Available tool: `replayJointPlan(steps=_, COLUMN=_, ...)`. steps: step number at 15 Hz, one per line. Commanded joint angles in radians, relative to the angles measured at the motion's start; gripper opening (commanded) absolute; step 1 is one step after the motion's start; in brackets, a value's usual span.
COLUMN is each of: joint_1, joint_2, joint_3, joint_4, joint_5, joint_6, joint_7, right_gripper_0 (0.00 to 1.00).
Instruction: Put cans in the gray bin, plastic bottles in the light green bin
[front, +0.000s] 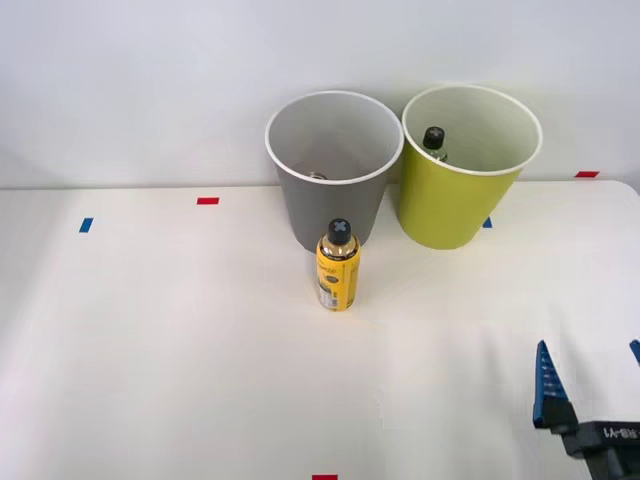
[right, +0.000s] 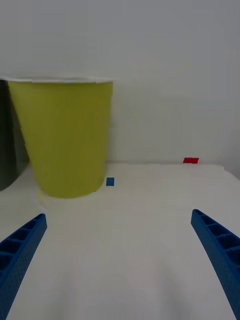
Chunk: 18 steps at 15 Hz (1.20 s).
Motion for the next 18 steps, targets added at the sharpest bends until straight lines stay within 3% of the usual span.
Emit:
replayJointPlan(steps=1, joint_1=0.02, joint_2=0.0, joint_3=0.063, joint_4=0.11, joint_5=-0.123, joint_6=-0.078, joint_7=0.157, right_gripper_0=1.0)
replayJointPlan(steps=5, joint_1=0.042, joint_2=0.029, joint_3=0.085, joint_4=0.233, joint_5=-0.221, joint_6=-0.233, joint_7=0.332, right_gripper_0=1.0)
replayJointPlan(steps=9, joint_1=0.066, joint_2=-0.026, joint_3=0.18, joint_4=0.233, joint_5=-0.33, joint_6=-0.247, joint_7=0.487, right_gripper_0=1.0)
replayJointPlan(steps=18, joint_1=0.083, joint_2=-0.012, joint_3=0.227, joint_4=0.233, joint_5=-0.247, joint_6=-0.248, joint_7=0.509, right_gripper_0=1.0)
